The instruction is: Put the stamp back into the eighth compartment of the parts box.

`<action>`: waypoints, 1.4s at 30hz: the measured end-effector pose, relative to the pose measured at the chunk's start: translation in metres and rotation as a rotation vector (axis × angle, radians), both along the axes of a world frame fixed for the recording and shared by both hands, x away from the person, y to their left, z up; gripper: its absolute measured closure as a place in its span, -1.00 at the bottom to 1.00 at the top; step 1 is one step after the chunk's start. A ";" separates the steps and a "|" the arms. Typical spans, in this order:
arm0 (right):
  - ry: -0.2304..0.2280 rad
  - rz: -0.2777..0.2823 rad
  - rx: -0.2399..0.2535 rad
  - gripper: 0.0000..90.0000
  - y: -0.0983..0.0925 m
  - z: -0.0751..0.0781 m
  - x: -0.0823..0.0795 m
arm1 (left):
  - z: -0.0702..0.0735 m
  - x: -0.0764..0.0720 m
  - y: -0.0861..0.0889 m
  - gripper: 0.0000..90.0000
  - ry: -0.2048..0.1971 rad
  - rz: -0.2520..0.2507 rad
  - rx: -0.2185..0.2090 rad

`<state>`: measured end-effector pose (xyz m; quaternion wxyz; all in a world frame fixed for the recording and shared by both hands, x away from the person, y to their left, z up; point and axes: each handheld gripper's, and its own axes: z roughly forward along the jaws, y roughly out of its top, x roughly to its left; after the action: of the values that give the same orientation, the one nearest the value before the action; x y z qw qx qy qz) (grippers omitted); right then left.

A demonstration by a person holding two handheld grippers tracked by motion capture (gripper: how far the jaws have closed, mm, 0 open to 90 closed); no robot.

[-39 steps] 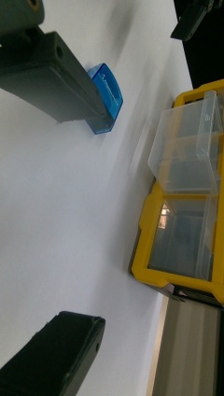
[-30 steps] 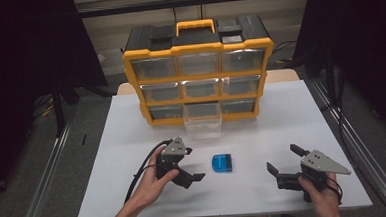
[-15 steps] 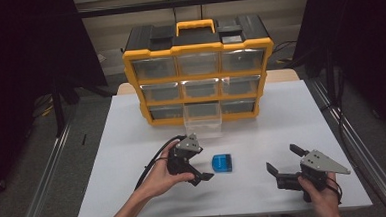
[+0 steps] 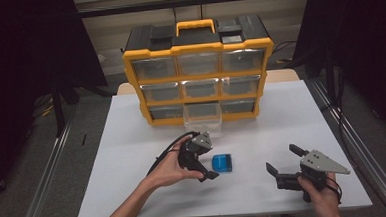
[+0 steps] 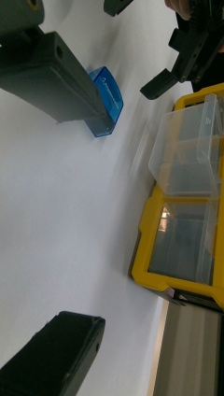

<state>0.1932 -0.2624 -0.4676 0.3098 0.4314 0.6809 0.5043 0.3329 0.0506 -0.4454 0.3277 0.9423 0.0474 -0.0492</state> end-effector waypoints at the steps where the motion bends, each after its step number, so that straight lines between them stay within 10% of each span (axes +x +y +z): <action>1: 0.000 0.001 0.001 -0.96 0.000 0.000 0.000 | 0.000 0.001 -0.002 -0.89 -0.002 -0.012 0.013; 42: 0.002 0.010 -0.005 -0.96 0.000 -0.001 0.001 | -0.014 0.019 -0.046 -0.48 -0.004 -0.122 0.124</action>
<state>0.1937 -0.2621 -0.4681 0.3078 0.4276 0.6846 0.5038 0.3518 0.0047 -0.4598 0.2650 0.9621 -0.0076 -0.0643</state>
